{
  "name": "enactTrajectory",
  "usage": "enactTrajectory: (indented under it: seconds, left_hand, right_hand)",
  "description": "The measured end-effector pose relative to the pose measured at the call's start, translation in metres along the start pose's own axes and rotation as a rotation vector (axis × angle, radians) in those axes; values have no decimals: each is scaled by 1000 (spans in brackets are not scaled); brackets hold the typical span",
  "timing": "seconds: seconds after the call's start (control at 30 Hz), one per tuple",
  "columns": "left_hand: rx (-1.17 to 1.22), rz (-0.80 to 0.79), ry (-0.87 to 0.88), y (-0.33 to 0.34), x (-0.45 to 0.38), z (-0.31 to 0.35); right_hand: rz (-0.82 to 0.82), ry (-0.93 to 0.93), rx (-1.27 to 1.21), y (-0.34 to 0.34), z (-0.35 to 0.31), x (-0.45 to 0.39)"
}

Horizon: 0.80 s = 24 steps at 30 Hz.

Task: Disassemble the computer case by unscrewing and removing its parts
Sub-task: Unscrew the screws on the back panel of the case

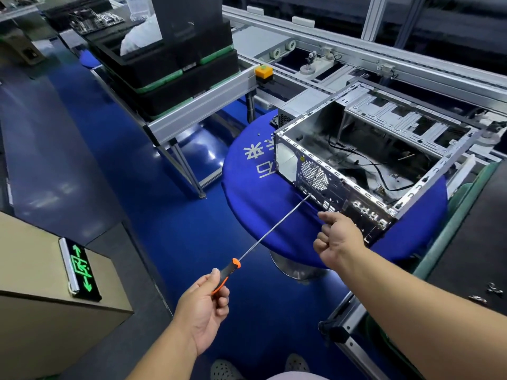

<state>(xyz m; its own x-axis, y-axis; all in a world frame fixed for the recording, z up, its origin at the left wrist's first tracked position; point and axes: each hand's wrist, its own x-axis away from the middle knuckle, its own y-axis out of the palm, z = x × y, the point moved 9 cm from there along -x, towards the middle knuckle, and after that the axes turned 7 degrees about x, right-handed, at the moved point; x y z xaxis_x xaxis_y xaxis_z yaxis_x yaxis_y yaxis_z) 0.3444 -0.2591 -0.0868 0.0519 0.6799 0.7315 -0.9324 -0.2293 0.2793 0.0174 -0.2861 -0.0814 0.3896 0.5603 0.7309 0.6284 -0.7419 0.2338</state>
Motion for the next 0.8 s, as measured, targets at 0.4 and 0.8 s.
enactTrajectory:
  seconds: [0.4,0.8]
  left_hand:
    - [-87,-14,110,27,7,6]
    - [-87,-1,114,21,5,4]
  right_hand:
    - [-18,160,-341,25,-6,-35]
    - [-20,142,-356,29,-14,-37]
